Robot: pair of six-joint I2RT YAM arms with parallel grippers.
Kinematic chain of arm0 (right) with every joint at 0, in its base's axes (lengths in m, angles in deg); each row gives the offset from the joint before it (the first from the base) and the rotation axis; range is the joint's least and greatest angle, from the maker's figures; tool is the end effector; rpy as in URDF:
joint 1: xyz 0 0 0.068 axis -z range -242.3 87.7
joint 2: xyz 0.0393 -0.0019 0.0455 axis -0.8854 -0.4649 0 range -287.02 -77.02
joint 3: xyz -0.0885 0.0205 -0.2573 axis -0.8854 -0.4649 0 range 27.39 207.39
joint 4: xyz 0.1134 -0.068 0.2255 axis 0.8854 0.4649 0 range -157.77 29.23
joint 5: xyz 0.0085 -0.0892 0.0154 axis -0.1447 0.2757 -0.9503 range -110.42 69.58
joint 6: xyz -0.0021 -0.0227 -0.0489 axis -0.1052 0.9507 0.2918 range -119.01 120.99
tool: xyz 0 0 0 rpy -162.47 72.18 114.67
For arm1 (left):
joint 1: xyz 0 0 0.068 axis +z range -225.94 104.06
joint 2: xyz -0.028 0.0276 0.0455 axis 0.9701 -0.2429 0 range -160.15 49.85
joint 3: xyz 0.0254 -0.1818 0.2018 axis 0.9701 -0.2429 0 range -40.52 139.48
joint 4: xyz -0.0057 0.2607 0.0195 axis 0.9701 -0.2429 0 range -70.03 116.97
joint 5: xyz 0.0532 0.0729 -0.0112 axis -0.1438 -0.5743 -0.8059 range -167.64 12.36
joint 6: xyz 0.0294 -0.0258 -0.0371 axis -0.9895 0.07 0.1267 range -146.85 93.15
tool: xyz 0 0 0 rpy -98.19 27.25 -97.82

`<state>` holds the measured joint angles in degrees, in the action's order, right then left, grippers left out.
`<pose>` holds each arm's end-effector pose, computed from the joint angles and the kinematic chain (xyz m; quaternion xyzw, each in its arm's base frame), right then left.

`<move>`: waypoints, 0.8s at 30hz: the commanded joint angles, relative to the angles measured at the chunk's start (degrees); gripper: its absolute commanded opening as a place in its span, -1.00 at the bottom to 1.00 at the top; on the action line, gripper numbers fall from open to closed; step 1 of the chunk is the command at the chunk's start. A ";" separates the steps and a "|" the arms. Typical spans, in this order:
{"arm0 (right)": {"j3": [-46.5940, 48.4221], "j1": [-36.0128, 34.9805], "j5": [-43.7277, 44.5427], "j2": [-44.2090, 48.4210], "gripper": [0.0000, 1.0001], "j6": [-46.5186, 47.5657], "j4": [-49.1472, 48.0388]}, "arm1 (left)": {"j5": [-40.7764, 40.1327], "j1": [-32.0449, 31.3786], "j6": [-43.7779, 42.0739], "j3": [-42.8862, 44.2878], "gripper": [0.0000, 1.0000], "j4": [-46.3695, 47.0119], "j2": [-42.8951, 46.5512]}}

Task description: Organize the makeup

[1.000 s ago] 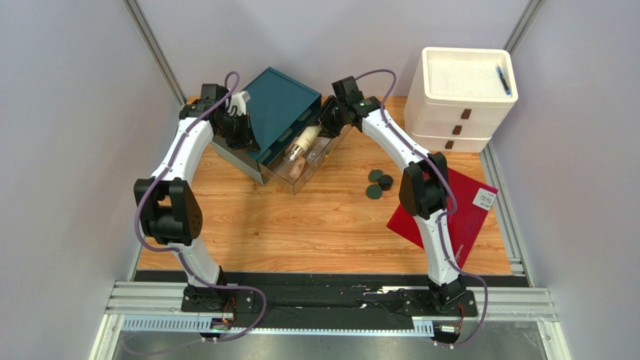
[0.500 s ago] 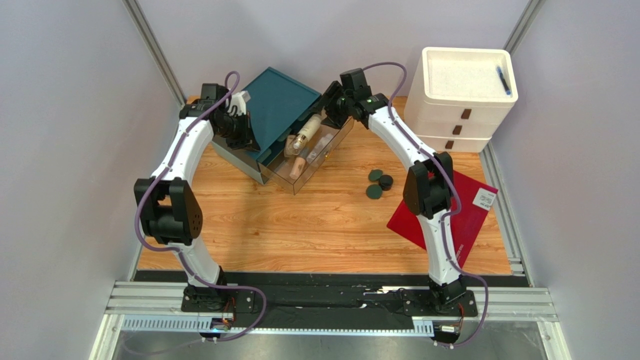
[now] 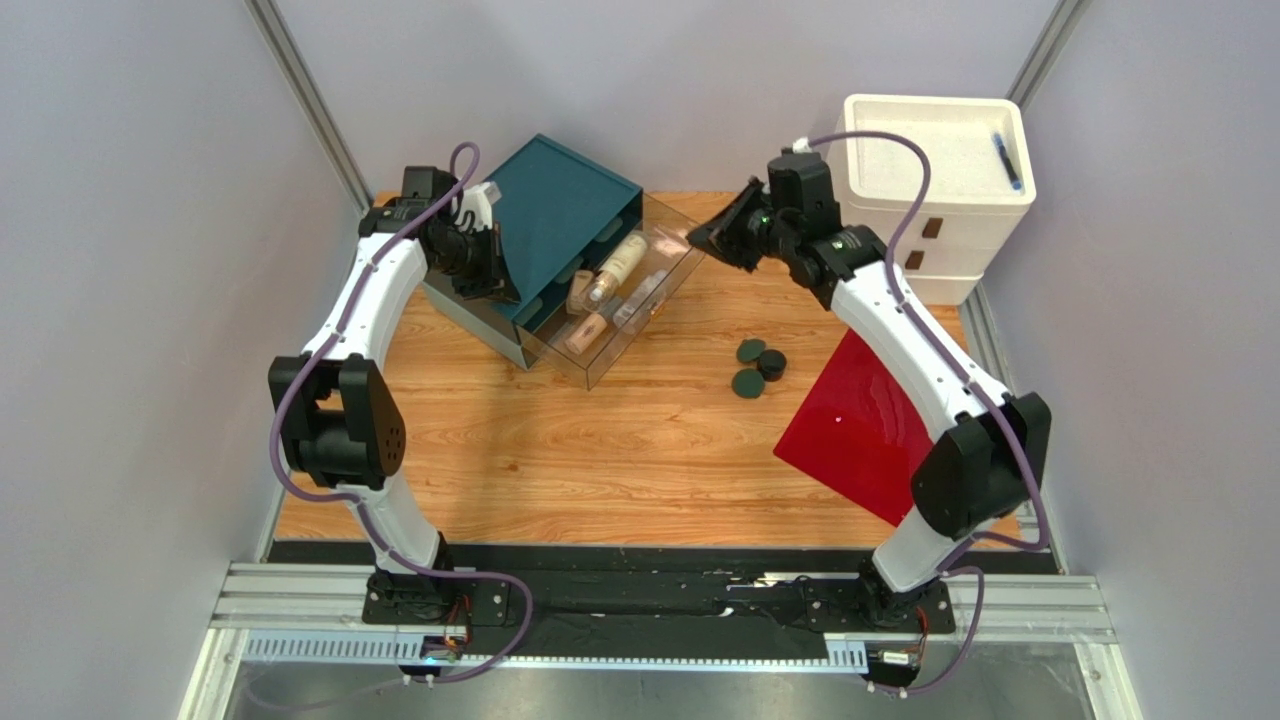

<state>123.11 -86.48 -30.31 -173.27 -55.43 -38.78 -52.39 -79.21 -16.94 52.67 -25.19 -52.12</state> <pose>0.3525 0.1649 0.3799 0.1972 0.8389 0.3814 0.3345 0.3762 -0.0367 0.3008 0.0001 0.9462 -0.2383 0.2189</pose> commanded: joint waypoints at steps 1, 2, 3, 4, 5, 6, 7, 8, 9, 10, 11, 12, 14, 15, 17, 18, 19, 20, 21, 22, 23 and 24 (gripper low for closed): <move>-11.24 0.19 -0.30 3.08 -1.00 1.14 0.37 | -8.20 -0.69 -3.67 -4.68 -1.00 -13.05 -5.87; -13.00 0.19 -1.96 3.87 -1.00 1.14 0.01 | -8.20 -0.69 -3.76 -4.68 -1.00 -13.23 -5.96; -16.93 0.28 -2.76 4.22 -1.00 0.97 -2.25 | -8.20 -0.69 -3.85 -4.68 -1.00 -13.23 -6.13; -18.71 0.28 -3.81 4.49 -1.00 0.36 -3.67 | -8.29 -0.69 -3.85 -4.59 -1.00 -13.32 -6.04; -19.95 0.19 -5.39 4.58 -1.00 0.00 -4.55 | -8.55 -0.69 -3.93 -4.59 -1.00 -13.32 -5.96; -21.87 0.19 -6.01 4.06 -1.00 -0.26 -5.69 | -8.73 -0.69 -3.85 -4.59 -1.00 -13.32 -5.87; -22.24 0.10 -6.71 3.44 -1.00 -0.70 -5.88 | -8.65 -0.69 -3.93 -4.59 -1.00 -13.32 -5.87; -22.33 0.10 -8.11 2.65 -1.00 -0.62 -6.05 | -8.38 -0.69 -3.85 -4.51 -1.00 -13.40 -5.96; -21.81 0.02 -8.56 0.56 -1.00 -0.62 -5.71 | -8.38 -0.69 -3.76 -4.42 -1.00 -13.32 -5.96; -21.37 -0.33 -8.91 -0.51 -1.00 -0.62 -5.62 | -8.29 -0.69 -3.67 -4.42 -1.00 -13.23 -5.96; -21.02 -0.60 -9.53 -1.65 -1.00 -0.62 -5.79 | -8.12 -0.69 -3.76 -4.42 -1.00 -13.32 -5.96; -20.49 -0.86 -9.62 -3.66 -1.00 -0.62 -6.05 | -7.94 -0.69 -3.67 -4.42 -1.00 -13.23 -5.96; -18.12 -1.83 -10.32 -6.05 -1.00 -0.88 -6.67 | -7.94 -0.69 -3.67 -4.59 -1.00 -13.23 -5.96; -16.98 -2.18 -10.59 -7.10 -1.00 -0.97 -6.84 | -8.03 -0.69 -3.58 -4.68 -1.00 -13.14 -5.87; -13.99 -3.23 -11.03 -10.44 -1.00 -1.49 -6.93 | -8.03 -0.69 -3.67 -5.12 -1.00 -12.97 -5.87; -13.11 -3.41 -11.11 -11.50 -1.00 -1.67 -7.02 | -8.03 -0.69 -3.50 -5.12 -1.00 -12.97 -5.78; -11.19 -3.85 -11.29 -13.16 -1.00 -2.02 -7.11 | -7.86 -0.69 -3.50 -5.29 -1.00 -12.97 -5.78; -10.30 -4.11 -11.47 -14.05 -1.00 -2.37 -7.28 | -7.42 -0.69 -3.32 -5.30 -1.00 -12.79 -5.78; -9.42 -4.29 -11.55 -14.84 -1.00 -3.07 -7.72 | -7.33 -0.69 -3.23 -5.38 -1.00 -12.79 -5.61; -6.80 -4.47 -12.08 -16.67 -1.00 -3.51 -7.72 | -7.50 -0.69 -3.15 -5.56 -1.00 -12.70 -5.60; -5.47 -4.55 -12.43 -17.56 -1.00 -3.87 -7.90 | -7.68 -0.69 -3.23 -5.56 -1.00 -12.70 -5.52; -3.63 -4.64 -12.52 -18.44 -1.00 -4.30 -7.29 | -7.68 -0.69 -3.23 -5.56 -1.00 -12.79 -5.34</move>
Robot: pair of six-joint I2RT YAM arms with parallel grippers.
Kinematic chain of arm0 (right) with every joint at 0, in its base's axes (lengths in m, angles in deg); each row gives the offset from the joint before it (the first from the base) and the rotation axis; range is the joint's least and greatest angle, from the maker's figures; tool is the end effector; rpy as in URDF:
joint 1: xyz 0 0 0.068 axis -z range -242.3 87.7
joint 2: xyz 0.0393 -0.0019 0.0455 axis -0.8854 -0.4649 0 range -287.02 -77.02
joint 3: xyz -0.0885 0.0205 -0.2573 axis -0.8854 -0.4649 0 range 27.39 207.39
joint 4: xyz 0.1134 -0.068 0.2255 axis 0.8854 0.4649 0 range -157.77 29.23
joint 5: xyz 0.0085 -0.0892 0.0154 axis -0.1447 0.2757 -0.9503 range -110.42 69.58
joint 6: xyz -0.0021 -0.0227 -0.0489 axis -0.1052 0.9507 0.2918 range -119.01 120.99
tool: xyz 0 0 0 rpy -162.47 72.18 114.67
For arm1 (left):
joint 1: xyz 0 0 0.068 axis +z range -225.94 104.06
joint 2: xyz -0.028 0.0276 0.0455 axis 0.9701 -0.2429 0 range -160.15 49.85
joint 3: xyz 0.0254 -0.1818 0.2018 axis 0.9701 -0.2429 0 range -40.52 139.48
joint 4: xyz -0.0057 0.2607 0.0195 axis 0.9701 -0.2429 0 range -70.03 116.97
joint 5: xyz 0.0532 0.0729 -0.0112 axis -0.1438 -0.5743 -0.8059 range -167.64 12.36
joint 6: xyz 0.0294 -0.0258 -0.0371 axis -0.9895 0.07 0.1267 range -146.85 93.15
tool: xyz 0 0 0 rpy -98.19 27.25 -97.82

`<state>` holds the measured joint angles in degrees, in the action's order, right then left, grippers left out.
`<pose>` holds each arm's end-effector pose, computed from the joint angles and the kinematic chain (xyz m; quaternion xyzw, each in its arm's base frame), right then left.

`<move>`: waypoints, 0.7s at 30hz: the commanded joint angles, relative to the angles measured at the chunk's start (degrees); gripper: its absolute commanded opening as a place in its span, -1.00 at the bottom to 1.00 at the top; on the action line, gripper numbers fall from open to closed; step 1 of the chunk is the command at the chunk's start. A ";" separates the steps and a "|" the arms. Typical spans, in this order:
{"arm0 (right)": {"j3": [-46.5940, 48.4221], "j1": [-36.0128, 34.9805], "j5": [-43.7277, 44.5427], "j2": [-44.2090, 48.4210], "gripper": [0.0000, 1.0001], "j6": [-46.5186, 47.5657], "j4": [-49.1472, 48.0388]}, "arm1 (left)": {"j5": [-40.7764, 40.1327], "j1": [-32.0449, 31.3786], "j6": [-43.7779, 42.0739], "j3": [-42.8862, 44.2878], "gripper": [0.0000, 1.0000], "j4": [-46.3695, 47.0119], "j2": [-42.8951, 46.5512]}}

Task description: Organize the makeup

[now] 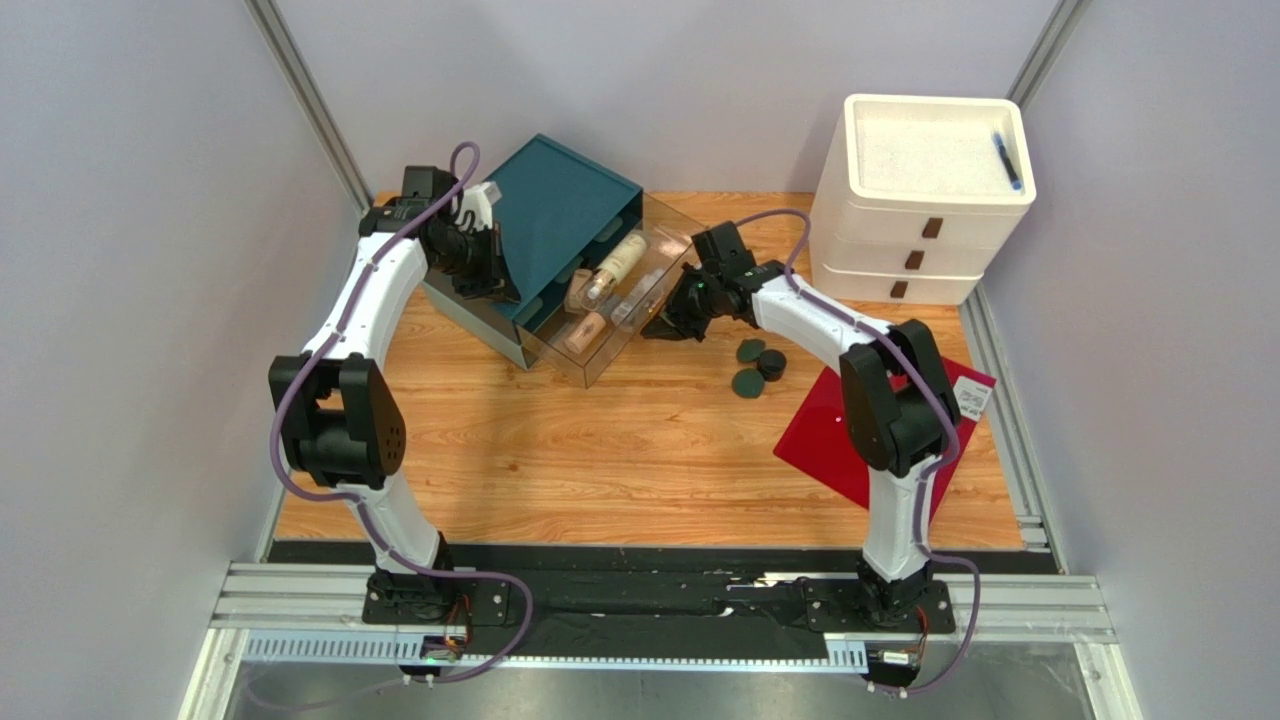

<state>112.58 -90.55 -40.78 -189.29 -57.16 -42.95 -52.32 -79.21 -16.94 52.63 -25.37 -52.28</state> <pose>0.3744 0.2152 0.2152 0.1842 0.9137 0.3417 0.1198 0.3763 -0.0368 0.2995 -0.0005 0.9468 -0.2387 0.2157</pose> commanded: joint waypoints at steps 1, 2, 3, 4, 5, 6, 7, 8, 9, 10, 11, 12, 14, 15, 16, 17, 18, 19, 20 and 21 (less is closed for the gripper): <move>8.66 -0.75 -2.23 -4.52 -1.00 -2.76 -2.59 | -8.00 -0.69 -3.32 -5.69 -1.00 -12.61 -5.19; 12.68 -0.93 -2.49 -5.67 -1.00 -2.84 -1.54 | -8.01 -0.69 -3.49 -5.69 -1.00 -12.70 -5.10; 14.90 -1.28 -2.49 -7.07 -1.00 -3.02 -0.48 | -8.01 -0.69 -3.58 -5.78 -1.00 -12.79 -5.10; 17.18 -1.46 -3.10 -8.39 -1.00 -2.93 0.66 | -8.27 -0.69 -3.76 -5.78 -1.00 -12.88 -5.10; 21.90 -1.63 -3.46 -11.10 -1.00 -2.76 2.06 | -8.18 -0.69 -3.76 -5.78 -1.00 -12.97 -5.01; 24.04 -1.89 -3.63 -12.35 -1.00 -2.84 2.86 | -8.10 -0.69 -3.76 -5.87 -1.00 -12.97 -4.93; 26.15 -2.42 -3.90 -13.49 -1.00 -3.19 3.39 | -8.09 -0.69 -3.85 -5.87 -1.00 -12.97 -4.92; 27.74 -2.60 -4.07 -14.63 -1.00 -3.46 3.48 | -8.18 -0.69 -3.76 -5.78 -1.00 -12.97 -4.84; 30.45 -3.21 -4.07 -16.39 -1.00 -3.98 3.31 | -8.10 -0.69 -3.76 -5.78 -1.00 -12.97 -4.84; 31.52 -3.48 -4.42 -17.27 -1.00 -4.86 3.13 | -8.09 -0.69 -3.76 -5.78 -1.00 -12.97 -4.84; 32.40 -3.74 -4.60 -18.07 -1.00 -5.48 2.26 | -8.01 -0.69 -3.67 -5.78 -1.00 -13.05 -4.92; 34.59 -4.00 -4.51 -19.73 -1.00 -5.92 2.16 | -8.01 -0.69 -3.67 -5.69 -1.00 -13.05 -4.92; 36.71 -4.62 -5.13 -21.32 -1.00 -7.06 1.90 | -7.92 -0.69 -3.76 -5.69 -1.00 -13.14 -4.92; 38.20 -4.97 -5.39 -22.63 -1.00 -7.41 1.55 | -8.01 -0.69 -3.67 -5.69 -1.00 -13.23 -4.92; 38.82 -5.23 -5.57 -23.17 -1.00 -8.11 1.11 | -8.01 -0.69 -3.85 -5.78 -1.00 -13.32 -4.92; 39.26 -5.32 -5.83 -23.78 -1.00 -8.38 -0.11 | -8.09 -0.69 -3.85 -5.69 -1.00 -13.40 -4.84; 39.87 -5.76 -5.83 -24.22 -1.00 -8.64 -0.38 | -8.27 -0.69 -3.85 -5.78 -1.00 -13.41 -4.84; 41.71 -5.94 -6.44 -25.44 -1.00 -8.82 -0.56 | -8.18 -0.69 -3.93 -5.87 -1.00 -13.49 -4.66; 42.86 -6.03 -6.71 -26.15 -1.00 -9.00 -0.04 | -8.36 -0.69 -4.02 -5.95 -1.00 -13.41 -4.66; 44.00 -6.46 -6.88 -26.68 -1.00 -8.91 -0.03 | -8.36 -0.60 -4.11 -6.13 -1.00 -13.49 -4.66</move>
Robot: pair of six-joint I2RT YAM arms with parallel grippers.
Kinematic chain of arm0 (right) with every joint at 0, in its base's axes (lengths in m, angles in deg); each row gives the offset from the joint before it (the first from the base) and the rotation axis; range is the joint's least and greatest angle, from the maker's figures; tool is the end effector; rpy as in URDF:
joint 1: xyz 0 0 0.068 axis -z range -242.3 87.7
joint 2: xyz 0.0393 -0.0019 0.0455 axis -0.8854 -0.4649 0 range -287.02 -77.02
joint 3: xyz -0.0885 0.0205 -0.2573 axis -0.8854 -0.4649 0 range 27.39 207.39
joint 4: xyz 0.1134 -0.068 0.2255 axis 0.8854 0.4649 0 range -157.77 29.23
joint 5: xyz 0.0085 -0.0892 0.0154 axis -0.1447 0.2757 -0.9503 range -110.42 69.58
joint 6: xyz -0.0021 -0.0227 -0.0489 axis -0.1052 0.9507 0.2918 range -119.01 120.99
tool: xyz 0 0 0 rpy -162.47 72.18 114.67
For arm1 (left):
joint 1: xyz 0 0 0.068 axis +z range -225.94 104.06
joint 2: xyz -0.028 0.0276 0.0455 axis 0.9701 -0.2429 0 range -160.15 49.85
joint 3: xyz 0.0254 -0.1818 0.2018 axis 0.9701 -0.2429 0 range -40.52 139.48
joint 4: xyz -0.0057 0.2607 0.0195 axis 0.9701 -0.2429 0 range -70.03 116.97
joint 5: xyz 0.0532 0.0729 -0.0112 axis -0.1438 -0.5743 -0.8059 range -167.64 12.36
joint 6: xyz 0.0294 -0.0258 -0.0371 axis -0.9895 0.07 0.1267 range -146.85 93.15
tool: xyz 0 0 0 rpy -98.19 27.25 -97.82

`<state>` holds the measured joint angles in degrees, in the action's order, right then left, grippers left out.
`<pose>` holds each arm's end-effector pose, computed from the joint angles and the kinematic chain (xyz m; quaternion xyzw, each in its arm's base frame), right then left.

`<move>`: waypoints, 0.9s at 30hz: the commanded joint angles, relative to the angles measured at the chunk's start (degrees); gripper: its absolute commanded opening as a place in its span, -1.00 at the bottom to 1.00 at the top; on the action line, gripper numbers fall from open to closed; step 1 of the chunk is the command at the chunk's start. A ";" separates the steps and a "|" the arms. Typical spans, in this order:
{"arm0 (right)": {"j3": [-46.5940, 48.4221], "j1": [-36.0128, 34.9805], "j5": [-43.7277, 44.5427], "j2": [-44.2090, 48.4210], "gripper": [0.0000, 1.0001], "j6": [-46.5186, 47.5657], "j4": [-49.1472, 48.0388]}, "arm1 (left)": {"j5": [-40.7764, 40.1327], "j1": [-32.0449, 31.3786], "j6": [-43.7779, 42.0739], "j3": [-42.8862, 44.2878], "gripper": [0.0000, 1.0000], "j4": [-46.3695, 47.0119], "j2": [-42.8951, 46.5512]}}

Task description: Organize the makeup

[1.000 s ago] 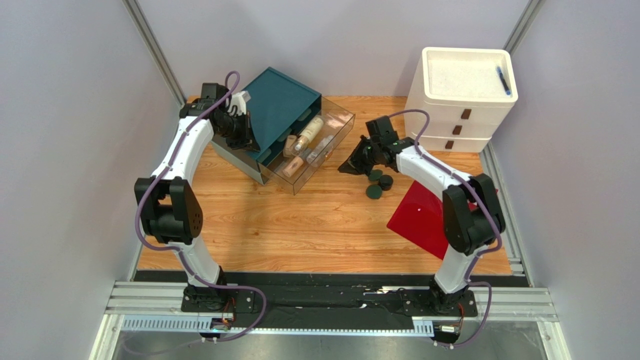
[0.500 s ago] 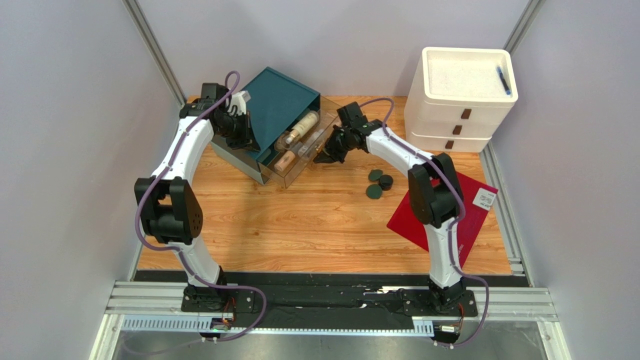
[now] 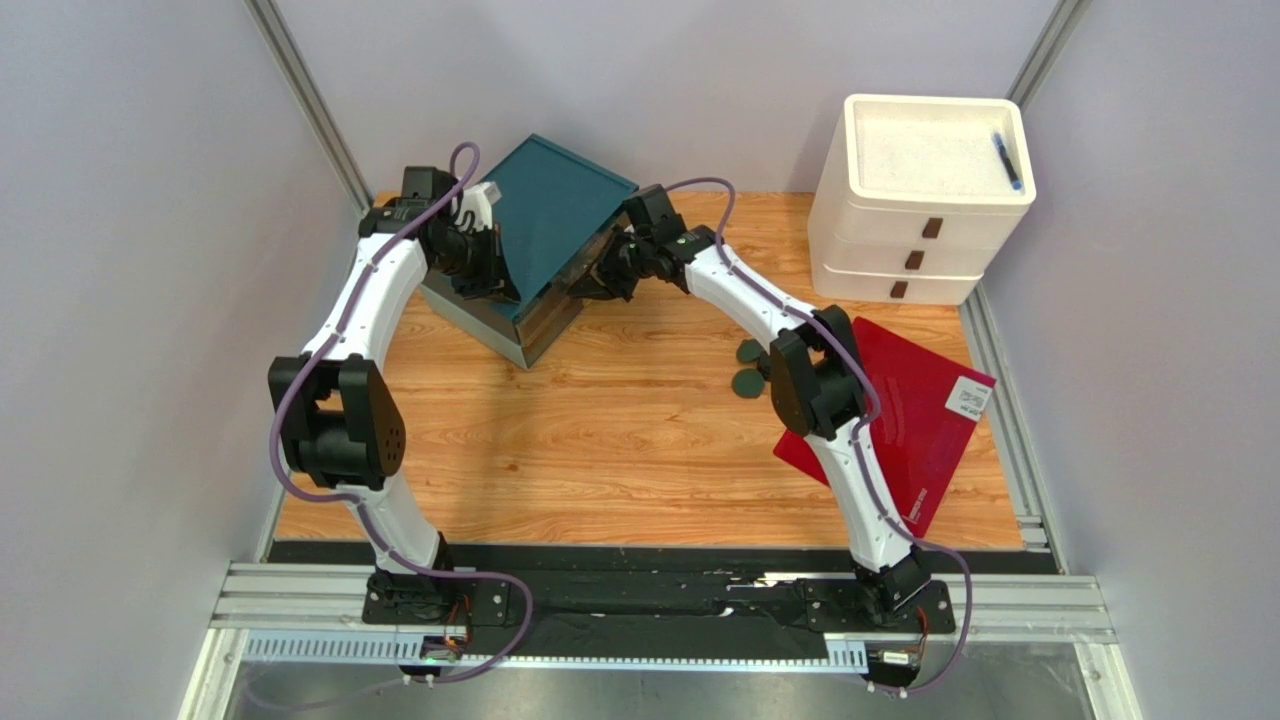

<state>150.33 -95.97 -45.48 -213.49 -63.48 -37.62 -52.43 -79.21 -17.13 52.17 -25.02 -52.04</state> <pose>0.4414 0.3121 0.2230 0.1560 0.8879 0.4208 0.1008 0.3756 -0.0367 0.2988 0.0011 0.9468 -0.2375 0.2173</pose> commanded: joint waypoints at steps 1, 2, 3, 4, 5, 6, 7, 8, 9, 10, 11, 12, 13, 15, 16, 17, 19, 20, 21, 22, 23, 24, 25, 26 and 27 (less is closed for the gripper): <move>7.83 -1.13 -2.45 -3.36 -1.00 -2.68 -5.37 | -8.42 -0.69 -3.91 -5.67 -1.00 -13.76 -4.90; 8.19 -1.22 -2.62 -3.81 -1.00 -2.77 -5.63 | -8.42 -0.69 -3.91 -5.85 -1.00 -13.76 -4.99; 8.46 -1.31 -2.97 -4.07 -1.00 -3.55 -6.07 | -8.34 -0.69 -3.91 -5.94 -1.00 -13.67 -4.99; 8.29 -1.22 -3.85 -4.25 -1.00 -3.91 -6.85 | -8.25 -0.69 -3.83 -6.02 -1.00 -13.67 -4.99; 8.11 -1.31 -4.20 -4.60 -1.00 -4.09 -7.73 | -8.25 -0.69 -3.83 -6.02 -1.00 -13.75 -4.99; 7.94 -1.31 -4.82 -4.60 -1.00 -4.17 -8.52 | -8.25 -0.69 -3.91 -6.02 -1.00 -13.76 -5.08; 7.67 -1.31 -5.17 -4.77 -1.00 -4.44 -8.97 | -8.42 -0.69 -4.00 -6.02 -1.00 -13.76 -4.99; 7.32 -1.31 -5.35 -4.69 -1.00 -4.53 -9.14 | -8.51 -0.69 -4.00 -6.02 -1.00 -13.76 -4.99; 6.62 -1.31 -5.35 -4.34 -1.00 -4.61 -9.23 | -8.69 -0.69 -3.92 -5.94 -1.00 -13.76 -4.99; 5.49 -1.31 -5.18 -3.55 -1.00 -4.35 -9.23 | -8.51 -0.69 -3.83 -5.94 -1.00 -13.84 -5.08; 2.34 -1.31 -4.91 -1.54 -1.00 -4.09 -9.67 | -8.51 -0.69 -3.83 -5.85 -1.00 -13.84 -5.16; 0.48 -1.22 -4.65 -0.31 -1.00 -3.83 -10.37 | -8.34 -0.69 -3.83 -5.76 -1.00 -13.84 -5.25; -1.10 -1.31 -4.65 0.66 -1.00 -3.21 -10.81 | -8.34 -0.69 -3.74 -5.76 -1.00 -13.76 -5.25; -5.92 -1.05 -5.26 3.29 -0.89 -2.51 -10.99 | -8.16 -0.69 -3.74 -5.85 -1.00 -13.76 -5.34; -7.60 -0.96 -5.44 3.92 -0.82 -1.98 -10.99 | -8.25 -0.69 -3.48 -5.85 -1.00 -13.76 -5.43; -9.19 -0.87 -5.53 4.62 -0.75 -1.98 -11.08 | -7.99 -0.69 -3.56 -5.85 -1.00 -13.67 -5.43; -14.02 -0.61 -5.35 5.94 -0.46 -2.33 -11.52 | -7.55 -0.69 -3.48 -5.76 -1.00 -13.49 -5.60; -15.26 -0.52 -5.18 6.12 -0.33 -3.20 -11.61 | -7.46 -0.69 -3.39 -5.76 -1.00 -13.49 -5.69; -16.40 -0.34 -4.83 6.21 -0.19 -3.56 -11.78 | -7.46 -0.69 -3.47 -5.76 -1.00 -13.58 -5.69; -17.63 -0.26 -4.74 6.12 -0.11 -4.34 -11.87 | -7.55 -0.69 -3.56 -5.85 -1.00 -13.49 -5.69; -18.16 -0.26 -4.47 6.12 -0.08 -4.70 -12.22 | -7.63 -0.69 -3.56 -5.85 -1.00 -13.40 -5.69; -18.52 -0.17 -4.12 5.95 -0.04 -4.79 -12.40 | -7.46 -0.69 -3.65 -5.85 -1.00 -13.49 -5.78; -18.35 -0.08 -3.77 5.51 -0.01 -4.88 -12.48 | -7.55 -0.69 -3.65 -5.85 -1.00 -13.49 -5.95; -18.26 0.01 -3.51 5.16 0.00 -5.23 -12.40 | -7.55 -0.69 -3.74 -5.85 -1.00 -13.49 -6.04; -18.17 0.10 -2.81 4.89 0.01 -5.84 -12.48 | -7.28 -0.69 -3.74 -5.85 -1.00 -13.49 -6.04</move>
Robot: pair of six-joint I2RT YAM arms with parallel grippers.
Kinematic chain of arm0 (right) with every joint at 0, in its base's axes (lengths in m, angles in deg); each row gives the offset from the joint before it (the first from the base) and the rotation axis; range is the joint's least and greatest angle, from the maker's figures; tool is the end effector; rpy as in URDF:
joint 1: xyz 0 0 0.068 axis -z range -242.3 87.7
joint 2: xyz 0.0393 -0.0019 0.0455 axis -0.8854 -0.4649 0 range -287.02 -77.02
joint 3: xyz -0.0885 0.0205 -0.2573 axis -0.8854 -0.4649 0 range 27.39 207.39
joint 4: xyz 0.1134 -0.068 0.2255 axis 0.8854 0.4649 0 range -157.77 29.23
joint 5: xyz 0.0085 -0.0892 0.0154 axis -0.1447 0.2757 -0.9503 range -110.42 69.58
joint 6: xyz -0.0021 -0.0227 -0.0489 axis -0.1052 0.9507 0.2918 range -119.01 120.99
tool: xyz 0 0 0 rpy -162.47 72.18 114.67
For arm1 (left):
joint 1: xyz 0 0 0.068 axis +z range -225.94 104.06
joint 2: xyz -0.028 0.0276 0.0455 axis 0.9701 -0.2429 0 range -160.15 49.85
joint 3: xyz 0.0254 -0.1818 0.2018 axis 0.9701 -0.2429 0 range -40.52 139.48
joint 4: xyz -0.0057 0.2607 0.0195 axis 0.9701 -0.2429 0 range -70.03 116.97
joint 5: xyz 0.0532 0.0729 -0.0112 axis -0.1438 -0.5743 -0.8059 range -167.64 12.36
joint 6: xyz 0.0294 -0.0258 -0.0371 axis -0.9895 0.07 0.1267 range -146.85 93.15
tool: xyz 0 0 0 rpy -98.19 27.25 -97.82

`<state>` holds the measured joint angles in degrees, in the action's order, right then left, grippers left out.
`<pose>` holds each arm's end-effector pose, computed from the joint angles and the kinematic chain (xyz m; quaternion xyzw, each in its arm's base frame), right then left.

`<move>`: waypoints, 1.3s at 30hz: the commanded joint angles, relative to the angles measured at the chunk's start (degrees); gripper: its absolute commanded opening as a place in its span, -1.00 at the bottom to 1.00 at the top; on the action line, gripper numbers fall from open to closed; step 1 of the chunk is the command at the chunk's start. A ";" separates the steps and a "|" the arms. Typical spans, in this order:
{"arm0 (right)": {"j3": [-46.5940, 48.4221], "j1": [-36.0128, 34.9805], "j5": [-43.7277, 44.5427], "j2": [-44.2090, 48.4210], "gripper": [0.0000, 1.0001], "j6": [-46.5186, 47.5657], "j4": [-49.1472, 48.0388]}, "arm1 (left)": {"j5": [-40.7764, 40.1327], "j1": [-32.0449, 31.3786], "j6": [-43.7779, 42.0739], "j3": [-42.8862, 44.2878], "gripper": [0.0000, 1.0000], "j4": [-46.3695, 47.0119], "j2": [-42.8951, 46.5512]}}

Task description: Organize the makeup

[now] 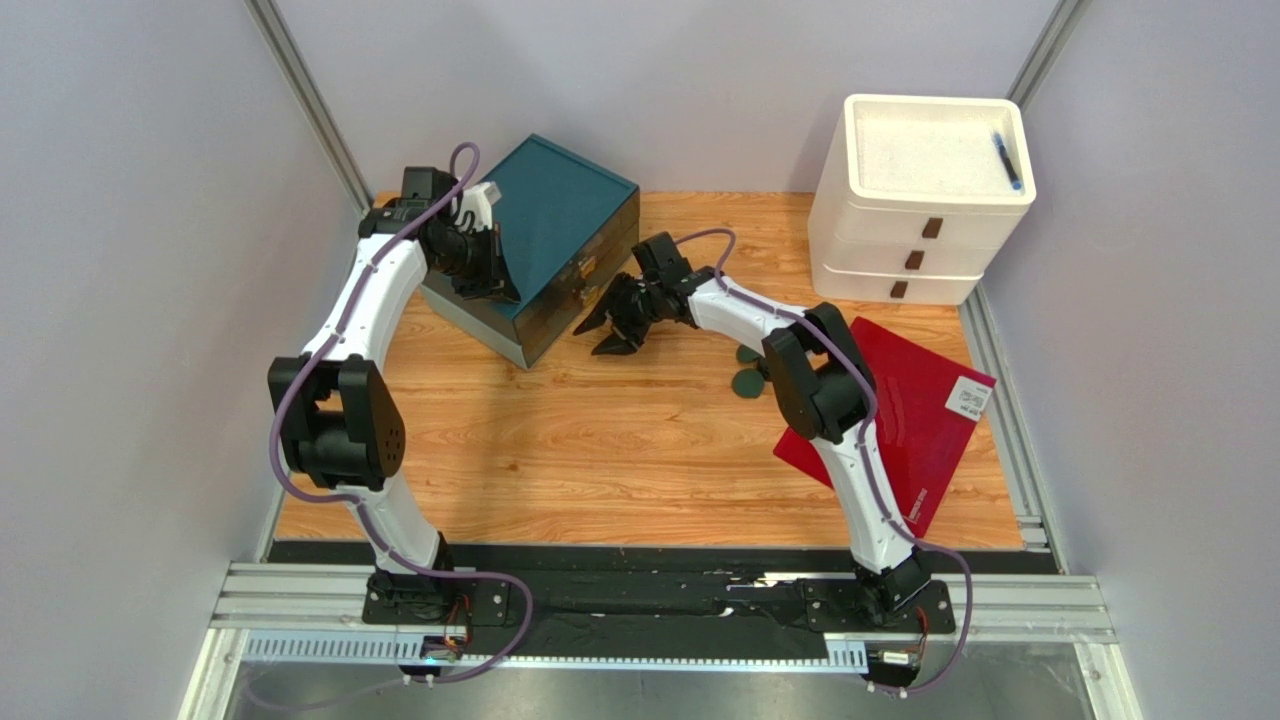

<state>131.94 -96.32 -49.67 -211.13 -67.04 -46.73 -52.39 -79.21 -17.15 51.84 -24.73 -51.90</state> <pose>0.4155 0.3015 0.1532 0.1850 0.8960 0.4031 0.0203 0.3752 -0.0367 0.2982 0.0015 0.9465 -0.2379 0.2181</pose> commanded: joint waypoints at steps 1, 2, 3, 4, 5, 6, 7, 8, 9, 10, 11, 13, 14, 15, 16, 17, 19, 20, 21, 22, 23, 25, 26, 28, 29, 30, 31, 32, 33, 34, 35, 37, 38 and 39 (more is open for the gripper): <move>0.30 0.53 1.66 2.01 0.01 -2.63 -3.28 | -7.24 -0.69 -3.72 -5.52 -1.00 -13.78 -6.26; 0.39 0.71 1.83 1.83 0.02 -3.33 -3.37 | -7.06 -0.69 -3.63 -5.52 -1.00 -13.78 -6.26; 0.39 0.88 2.62 1.65 0.02 -3.51 -3.46 | -6.98 -0.69 -3.46 -5.52 -1.00 -13.69 -6.18; 0.56 0.97 3.06 1.22 0.02 -3.51 -3.46 | -6.80 -0.69 -3.54 -5.52 -1.00 -13.69 -6.17; 1.00 1.32 3.33 1.13 0.01 -3.60 -3.55 | -6.80 -0.69 -3.45 -5.43 -1.00 -13.69 -6.09; 1.18 1.59 3.85 0.95 0.01 -3.51 -3.55 | -6.71 -0.69 -3.63 -5.43 -1.00 -13.69 -6.09; 1.61 1.68 4.29 0.69 0.01 -3.51 -3.81 | -6.80 -0.69 -3.63 -5.35 -1.00 -13.86 -6.00; 1.79 2.02 4.56 0.42 0.01 -3.51 -3.55 | -6.89 -0.69 -3.72 -5.34 -1.00 -13.86 -6.09; 1.97 2.29 5.52 0.25 0.01 -3.69 -3.46 | -6.97 -0.69 -3.80 -5.34 -1.00 -13.95 -6.00; 2.14 2.29 5.70 0.07 0.01 -3.78 -3.46 | -6.97 -0.60 -3.89 -5.34 -1.00 -13.95 -6.17; 2.76 2.73 5.87 -0.54 0.00 -3.86 -3.46 | -6.97 -0.69 -3.81 -5.34 -1.00 -13.95 -6.09; 3.20 3.17 5.62 -1.07 0.00 -4.65 -4.59 | -6.97 -0.69 -3.98 -5.34 -1.00 -13.95 -6.09; 3.55 3.43 5.35 -1.25 -0.01 -4.92 -4.95 | -6.97 -0.69 -3.89 -5.43 -1.00 -13.95 -6.09; 4.51 3.52 5.18 -1.68 -0.01 -5.09 -4.95 | -6.97 -0.69 -4.07 -5.43 -1.00 -14.04 -6.09; 5.04 3.70 5.00 -1.86 -0.01 -5.01 -4.87 | -7.06 -0.69 -3.98 -5.43 -1.00 -14.04 -6.09; 5.57 3.87 4.91 -2.04 -0.02 -4.92 -4.87 | -7.06 -0.69 -4.07 -5.43 -1.00 -14.04 -6.09; 6.62 3.96 4.56 -2.48 -0.02 -5.10 -5.83 | -7.06 -0.69 -4.07 -5.43 -1.00 -14.04 -6.17; 7.15 3.96 4.47 -2.74 -0.02 -5.10 -5.83 | -7.06 -0.69 -4.16 -5.35 -1.00 -14.04 -6.17; 7.85 3.96 4.64 -3.09 -0.02 -5.36 -5.92 | -7.06 -0.69 -4.07 -5.34 -1.00 -14.04 -6.26; 8.21 3.96 4.47 -3.44 -0.02 -5.45 -6.09 | -6.89 -0.69 -4.07 -5.26 -1.00 -14.13 -6.35; 8.65 4.05 4.82 -3.79 -0.02 -5.62 -6.01 | -6.71 -0.69 -4.16 -5.17 -1.00 -14.13 -6.44; 10.66 4.05 4.73 -5.19 -0.03 -5.89 -5.92 | -6.88 -0.69 -4.16 -4.73 -1.00 -14.30 -6.62; 11.89 4.05 4.65 -5.81 -0.03 -5.89 -5.22 | -6.80 -0.69 -4.24 -4.73 -1.00 -14.48 -6.61; 15.83 4.14 4.73 -8.26 -0.03 -5.97 -1.98 | -6.80 -0.69 -4.24 -4.64 -1.00 -14.39 -6.61; 16.99 4.05 5.08 -9.15 -0.03 -5.71 -0.92 | -6.80 -0.69 -4.24 -4.64 -1.00 -14.48 -6.70; 17.70 4.05 5.35 -9.68 -0.04 -5.80 0.22 | -6.80 -0.69 -4.24 -4.55 -1.00 -14.57 -6.88; 18.83 4.05 5.44 -10.64 -0.04 -5.89 0.58 | -6.80 -0.69 -4.16 -4.47 -1.00 -14.57 -6.96; 19.19 4.05 5.87 -10.91 -0.06 -5.97 1.02 | -6.71 -0.69 -4.24 -4.38 -1.00 -14.57 -7.05; 19.46 3.96 6.05 -11.09 -0.07 -5.80 1.63 | -6.71 -0.69 -4.24 -4.46 -1.00 -14.57 -7.14; 19.46 3.96 6.31 -11.18 -0.08 -5.71 1.81 | -6.71 -0.69 -4.24 -4.47 -1.00 -14.57 -7.14; 19.03 3.87 6.84 -11.09 -0.10 -5.62 1.99 | -6.88 -0.69 -4.24 -4.55 -1.00 -14.48 -7.05; 19.02 3.79 7.54 -11.18 -0.13 -4.75 3.39 | -6.89 -0.69 -4.24 -4.29 -1.00 -14.57 -7.14; 18.93 3.70 8.50 -11.09 -0.13 -4.48 4.01 | -6.89 -0.69 -4.24 -4.29 -1.00 -14.57 -7.14; 18.85 3.70 8.86 -11.18 -0.14 -4.13 4.71 | -6.89 -0.69 -4.24 -4.20 -1.00 -14.65 -7.23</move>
<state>148.69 -92.06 -43.90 -221.92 -72.02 -45.20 -52.08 -79.19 -17.39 52.69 -25.56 -52.56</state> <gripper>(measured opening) 0.439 0.003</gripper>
